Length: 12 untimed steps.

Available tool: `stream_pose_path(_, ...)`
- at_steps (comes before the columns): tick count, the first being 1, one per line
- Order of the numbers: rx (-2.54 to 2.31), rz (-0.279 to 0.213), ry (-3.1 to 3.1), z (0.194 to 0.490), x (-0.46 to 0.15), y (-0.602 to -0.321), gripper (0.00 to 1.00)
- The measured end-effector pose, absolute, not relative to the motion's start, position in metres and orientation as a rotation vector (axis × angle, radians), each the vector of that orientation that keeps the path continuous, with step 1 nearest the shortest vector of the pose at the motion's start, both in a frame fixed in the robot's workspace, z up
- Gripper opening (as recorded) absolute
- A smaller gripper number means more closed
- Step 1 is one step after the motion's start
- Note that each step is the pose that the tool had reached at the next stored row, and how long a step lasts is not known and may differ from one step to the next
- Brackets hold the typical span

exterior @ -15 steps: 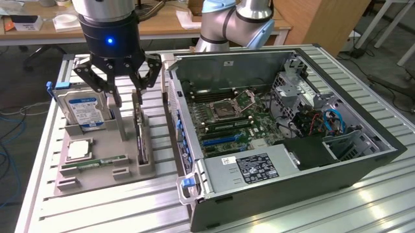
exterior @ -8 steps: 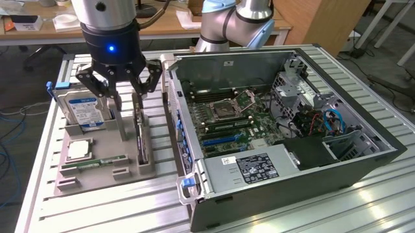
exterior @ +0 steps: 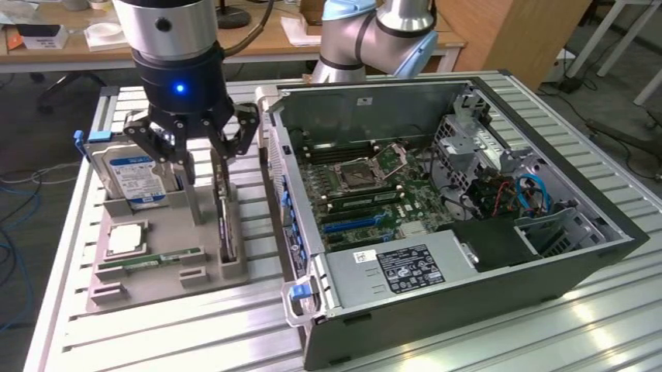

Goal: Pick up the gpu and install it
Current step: 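Pick up the gpu and move the gpu toward the slot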

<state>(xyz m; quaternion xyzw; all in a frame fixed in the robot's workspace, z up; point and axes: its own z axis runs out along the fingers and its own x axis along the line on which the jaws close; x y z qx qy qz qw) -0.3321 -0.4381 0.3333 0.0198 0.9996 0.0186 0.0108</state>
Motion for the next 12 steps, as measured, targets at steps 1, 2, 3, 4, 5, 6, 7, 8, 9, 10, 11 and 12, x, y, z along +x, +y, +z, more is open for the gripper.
stream_pose_path(1, 0.062, 0.058, 3.119, 0.332, -0.332, -0.438, 0.47)
stream_pose_path(2, 0.062, 0.058, 3.119, 0.331, -0.332, -0.438, 0.47)
stream_pose_path(3, 0.062, 0.058, 3.119, 0.329, -0.332, -0.439, 0.47)
stream_pose_path(4, 0.062, 0.058, 3.119, 0.328, -0.332, -0.439, 0.47)
stream_pose_path(5, 0.062, 0.058, 3.119, 0.327, -0.332, -0.439, 0.47)
stream_pose_path(6, 0.062, 0.058, 3.119, 0.326, -0.332, -0.439, 0.47)
stream_pose_path(7, 0.062, 0.058, 3.119, 0.325, -0.332, -0.439, 0.47)
stream_pose_path(8, 0.062, 0.058, 3.119, 0.324, -0.332, -0.439, 0.47)
stream_pose_path(9, 0.062, 0.058, 3.119, 0.323, -0.332, -0.439, 0.47)
stream_pose_path(10, 0.062, 0.058, 3.119, 0.322, -0.332, -0.44, 0.47)
stream_pose_path(11, 0.062, 0.058, 3.119, 0.321, -0.332, -0.44, 0.47)
stream_pose_path(12, 0.062, 0.058, 3.119, 0.32, -0.332, -0.44, 0.47)
